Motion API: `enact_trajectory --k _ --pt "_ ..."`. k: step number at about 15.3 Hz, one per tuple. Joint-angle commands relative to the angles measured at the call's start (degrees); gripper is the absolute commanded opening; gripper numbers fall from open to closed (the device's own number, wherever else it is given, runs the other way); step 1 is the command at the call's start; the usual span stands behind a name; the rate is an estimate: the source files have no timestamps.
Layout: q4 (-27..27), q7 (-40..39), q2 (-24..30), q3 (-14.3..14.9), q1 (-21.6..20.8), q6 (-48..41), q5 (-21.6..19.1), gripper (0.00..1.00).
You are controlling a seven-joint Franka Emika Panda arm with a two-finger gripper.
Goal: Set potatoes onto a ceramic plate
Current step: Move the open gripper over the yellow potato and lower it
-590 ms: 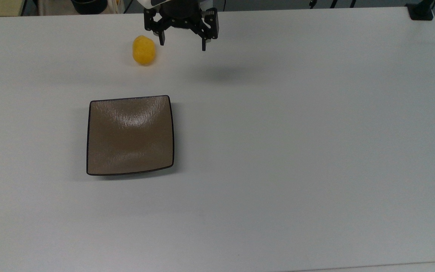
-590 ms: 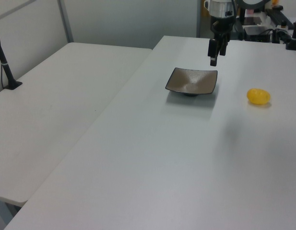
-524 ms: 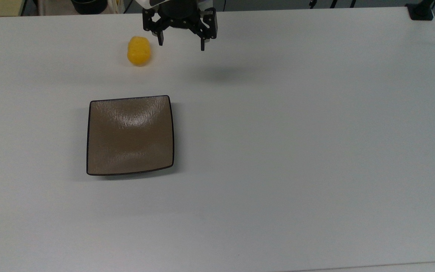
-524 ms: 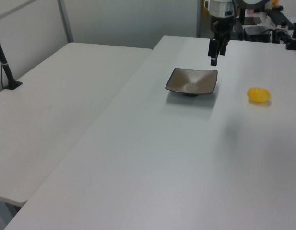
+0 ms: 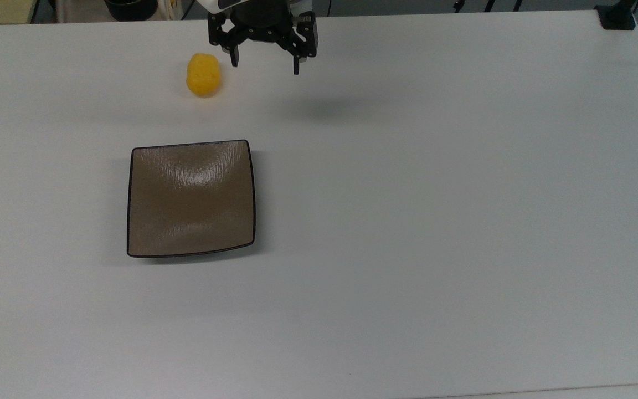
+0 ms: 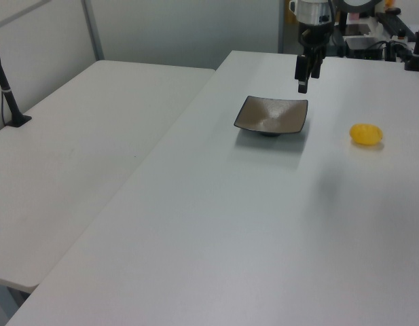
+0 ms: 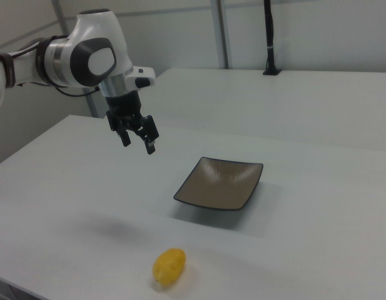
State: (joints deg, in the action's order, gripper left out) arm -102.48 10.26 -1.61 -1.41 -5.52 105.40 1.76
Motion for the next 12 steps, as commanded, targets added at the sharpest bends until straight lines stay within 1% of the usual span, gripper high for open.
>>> enact_trajectory --k 1,3,5,9,10,12 --pt "-3.68 -1.82 2.04 1.15 -0.98 1.21 0.26 1.0" --pt "-6.14 -2.78 3.36 1.15 -0.54 1.21 0.87 1.0" --pt "-8.43 -5.5 4.85 1.15 -0.02 1.3 1.06 1.0" --pt "-13.44 -17.61 8.28 1.15 2.44 1.21 1.06 1.0" --pt "-14.67 -19.82 9.16 1.15 3.14 1.13 1.06 1.0" --pt "-17.31 -21.16 11.35 1.15 5.07 1.21 1.06 1.0"
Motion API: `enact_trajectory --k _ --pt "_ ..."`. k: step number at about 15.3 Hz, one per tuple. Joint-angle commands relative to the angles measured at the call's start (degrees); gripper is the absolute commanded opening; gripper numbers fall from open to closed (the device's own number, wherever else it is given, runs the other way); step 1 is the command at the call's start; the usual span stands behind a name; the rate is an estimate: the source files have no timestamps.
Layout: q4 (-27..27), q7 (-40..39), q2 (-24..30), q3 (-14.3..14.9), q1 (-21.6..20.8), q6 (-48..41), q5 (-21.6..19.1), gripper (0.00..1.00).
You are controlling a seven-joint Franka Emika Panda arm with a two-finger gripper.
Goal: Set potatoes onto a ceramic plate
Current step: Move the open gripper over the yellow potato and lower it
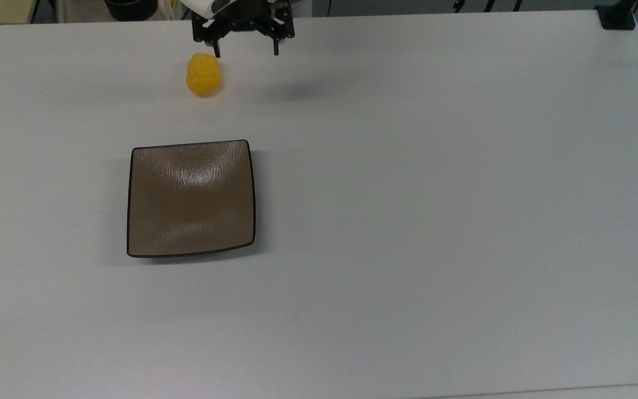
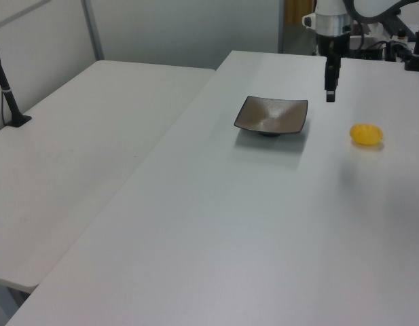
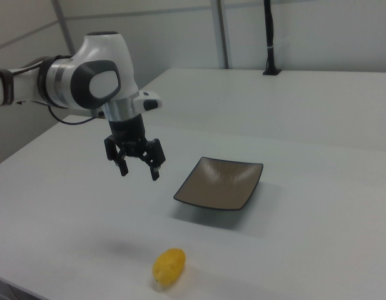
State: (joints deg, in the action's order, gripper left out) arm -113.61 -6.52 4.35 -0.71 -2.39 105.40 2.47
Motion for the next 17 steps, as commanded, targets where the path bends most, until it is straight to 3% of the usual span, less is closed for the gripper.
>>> enact_trajectory --k 1,12,17 --pt "-7.49 -4.47 6.27 0.45 2.47 1.3 0.35 1.0" --pt "-18.92 -5.09 5.84 0.45 10.82 10.34 0.35 1.0" --pt "-19.9 -5.17 2.51 0.45 13.02 13.07 0.35 1.0"
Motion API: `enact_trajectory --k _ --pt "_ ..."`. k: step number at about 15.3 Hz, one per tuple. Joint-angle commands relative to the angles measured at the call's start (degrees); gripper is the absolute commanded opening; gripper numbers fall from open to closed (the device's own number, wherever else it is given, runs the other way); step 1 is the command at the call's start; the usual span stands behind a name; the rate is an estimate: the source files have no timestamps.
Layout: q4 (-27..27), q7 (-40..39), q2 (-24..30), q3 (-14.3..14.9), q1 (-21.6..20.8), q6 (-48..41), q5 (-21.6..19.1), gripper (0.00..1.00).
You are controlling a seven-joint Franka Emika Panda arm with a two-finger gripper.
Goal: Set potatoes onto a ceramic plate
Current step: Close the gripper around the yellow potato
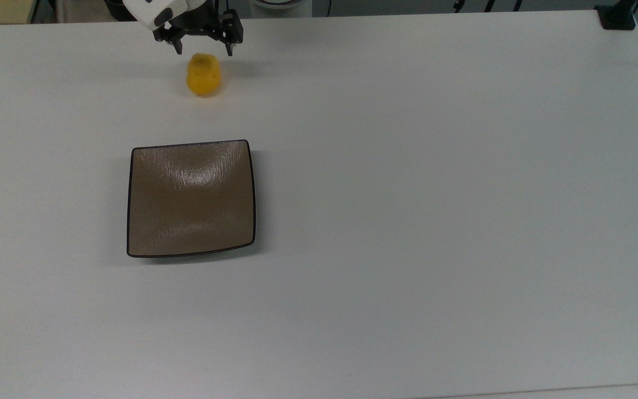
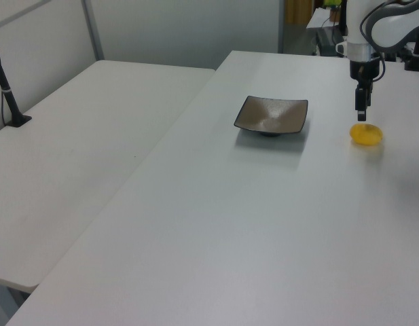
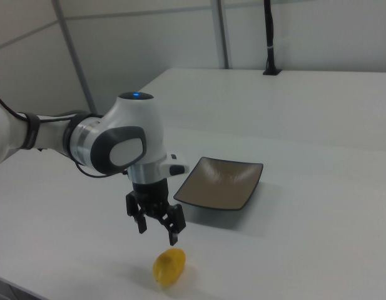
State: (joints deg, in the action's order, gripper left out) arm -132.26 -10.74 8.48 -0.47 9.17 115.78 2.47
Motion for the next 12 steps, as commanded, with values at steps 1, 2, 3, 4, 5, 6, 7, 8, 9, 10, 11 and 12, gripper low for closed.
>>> enact_trajectory --k 1,2,3,4,5,6,7,8,9,10,11,12 --pt "-1.24 -0.95 -2.41 0.21 1.55 3.4 0.34 1.0" --pt "-1.24 -0.95 -3.37 0.21 1.64 3.93 0.34 1.0" --pt "-1.24 -0.86 -4.16 0.21 1.9 4.63 0.34 1.0" --pt "-1.24 -0.86 -4.69 0.21 2.43 5.33 0.34 1.0" --pt "-1.24 -0.95 -5.22 0.21 2.61 5.95 0.34 1.0" --pt "-1.24 -0.95 -5.84 0.21 2.87 6.3 0.34 1.0" --pt "-1.24 -0.95 -6.71 0.21 2.96 6.3 0.34 1.0" --pt "-1.24 -0.95 -7.24 0.21 2.87 6.39 0.34 1.0" --pt "-1.24 -0.95 -7.77 0.21 2.87 6.48 0.34 1.0" --pt "-1.24 -0.95 -7.95 0.21 2.87 7.0 0.34 1.0" --pt "-1.24 -0.95 -8.21 0.21 2.87 7.18 0.34 1.0" --pt "-1.24 -0.86 -8.65 0.21 2.87 7.18 0.34 1.0"
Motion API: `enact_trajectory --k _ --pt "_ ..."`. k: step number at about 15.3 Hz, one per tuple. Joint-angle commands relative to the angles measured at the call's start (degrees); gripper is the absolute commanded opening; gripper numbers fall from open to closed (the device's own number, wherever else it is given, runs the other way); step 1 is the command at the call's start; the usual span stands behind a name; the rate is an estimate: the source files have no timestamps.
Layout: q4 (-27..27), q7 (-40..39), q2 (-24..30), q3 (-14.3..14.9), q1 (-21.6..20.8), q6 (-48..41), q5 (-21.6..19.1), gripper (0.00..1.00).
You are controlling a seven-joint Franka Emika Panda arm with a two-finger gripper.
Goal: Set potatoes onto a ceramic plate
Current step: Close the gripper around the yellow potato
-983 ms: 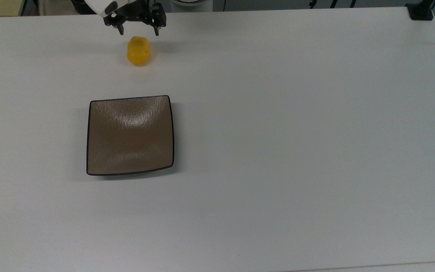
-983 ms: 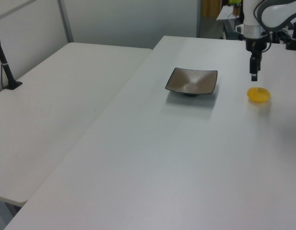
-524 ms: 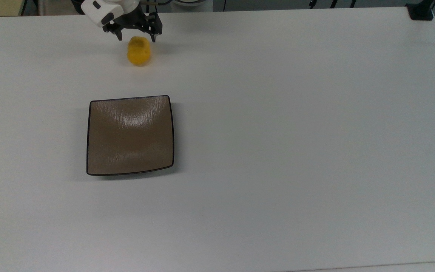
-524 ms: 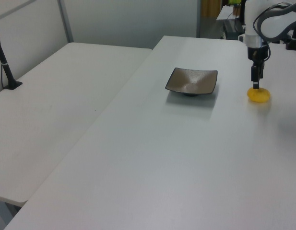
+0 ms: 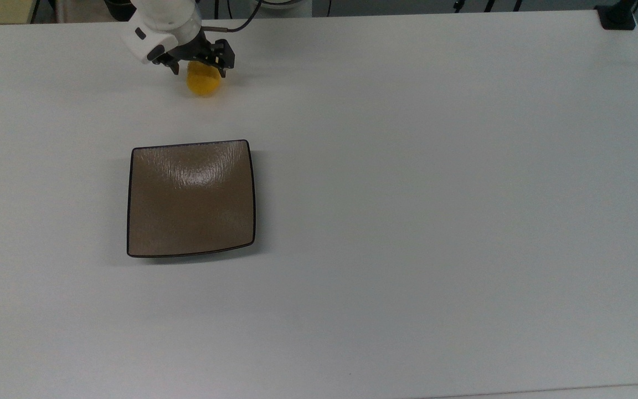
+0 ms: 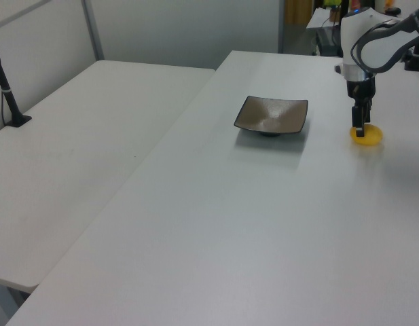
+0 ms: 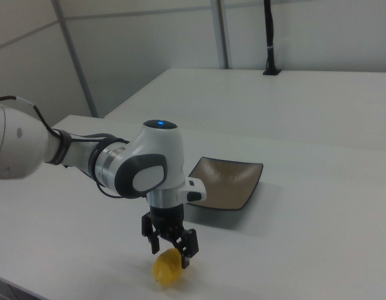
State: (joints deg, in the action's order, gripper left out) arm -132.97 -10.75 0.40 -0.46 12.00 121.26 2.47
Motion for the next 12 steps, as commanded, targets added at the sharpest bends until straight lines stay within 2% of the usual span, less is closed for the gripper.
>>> enact_trajectory --k 1,2,3,4,5,6,9,12 --pt "-0.54 -0.85 -0.84 0.2 0.04 1.87 0.34 0.96" --pt "-0.54 -0.85 -0.93 0.2 0.04 2.05 0.34 0.91" --pt "-0.54 -0.94 -1.19 0.2 0.04 2.05 0.34 0.76" --pt "-0.37 -0.94 -1.45 0.2 0.04 2.05 0.34 0.56" --pt "-0.28 -0.85 -1.45 0.2 0.04 2.05 0.34 0.42" --pt "-0.1 -0.94 -1.45 0.2 0.04 2.05 0.34 0.38" --pt "0.6 -0.68 -0.93 0.2 0.04 1.44 0.25 0.37" --pt "3.93 -0.15 -0.66 0.2 -0.13 0.64 -0.45 0.37"
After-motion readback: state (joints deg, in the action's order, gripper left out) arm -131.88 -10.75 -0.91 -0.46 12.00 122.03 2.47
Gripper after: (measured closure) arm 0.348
